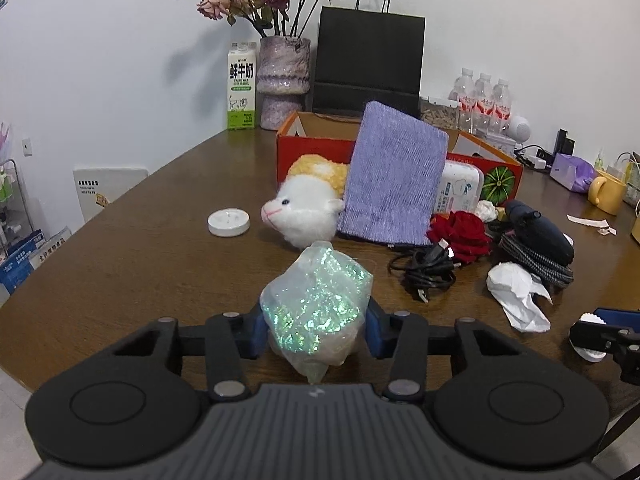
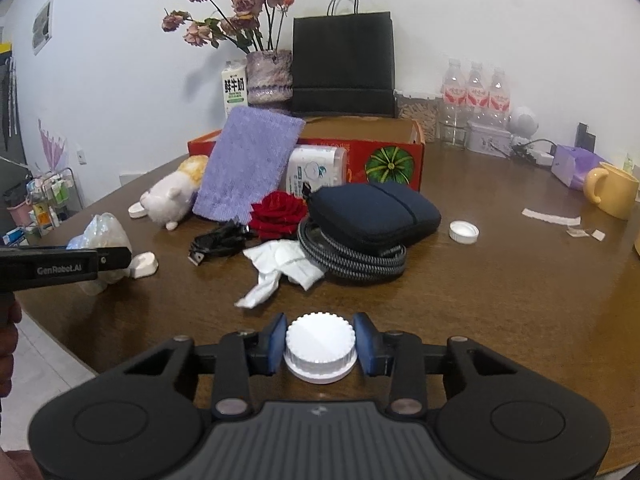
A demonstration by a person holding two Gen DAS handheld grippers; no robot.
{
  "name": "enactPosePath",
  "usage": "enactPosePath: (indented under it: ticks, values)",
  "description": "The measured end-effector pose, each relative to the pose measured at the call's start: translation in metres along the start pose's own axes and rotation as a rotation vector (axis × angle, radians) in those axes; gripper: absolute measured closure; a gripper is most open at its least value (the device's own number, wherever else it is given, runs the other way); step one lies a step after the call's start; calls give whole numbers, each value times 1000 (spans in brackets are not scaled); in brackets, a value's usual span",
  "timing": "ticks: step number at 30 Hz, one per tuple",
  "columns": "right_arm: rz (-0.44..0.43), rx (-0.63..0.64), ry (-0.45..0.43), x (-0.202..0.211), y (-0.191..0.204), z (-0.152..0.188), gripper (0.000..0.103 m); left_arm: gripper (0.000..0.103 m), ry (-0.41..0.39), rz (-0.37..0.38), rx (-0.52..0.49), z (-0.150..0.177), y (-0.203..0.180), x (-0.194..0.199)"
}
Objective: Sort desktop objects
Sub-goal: 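Carry the white cap and iridescent bag with both grippers into the cardboard box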
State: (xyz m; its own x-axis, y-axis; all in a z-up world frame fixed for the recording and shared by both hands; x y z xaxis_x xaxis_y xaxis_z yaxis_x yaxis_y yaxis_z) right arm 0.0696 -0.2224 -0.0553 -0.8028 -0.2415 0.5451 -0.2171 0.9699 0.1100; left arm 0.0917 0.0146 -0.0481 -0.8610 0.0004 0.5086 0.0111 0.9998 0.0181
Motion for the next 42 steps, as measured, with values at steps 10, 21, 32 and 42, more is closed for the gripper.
enactPosePath:
  ticks: [10, 21, 32, 42]
  values:
    - [-34, 37, -74, -4, 3, -36, 68, 57, -83, 14, -24, -36, 4, 4]
    - [-50, 79, -193, -33, 1, -111, 68, 57, -212, 25, -42, -115, 0, -16]
    - [-67, 85, -250, -93, -4, -196, 68, 57, -211, 65, -44, -178, -13, -75]
    - [-77, 106, -106, -175, -13, -250, 68, 57, -119, 75, -92, -231, -13, -133]
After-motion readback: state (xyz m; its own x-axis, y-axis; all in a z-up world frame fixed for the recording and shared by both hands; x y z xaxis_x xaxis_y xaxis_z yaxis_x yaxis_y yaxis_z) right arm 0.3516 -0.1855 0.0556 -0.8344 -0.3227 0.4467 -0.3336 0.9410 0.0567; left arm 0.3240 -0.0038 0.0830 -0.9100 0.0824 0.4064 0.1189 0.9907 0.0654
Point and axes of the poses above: each gripper's, at about its wrist camera, not at the fingertips, and x roughly against the way its jaws point, y to its left, z to its underside, the point moved 5 cm from there along -x, roughly the way its jaws point, and after that the axes turned 4 degrees about -x, right-handed, at the moved point
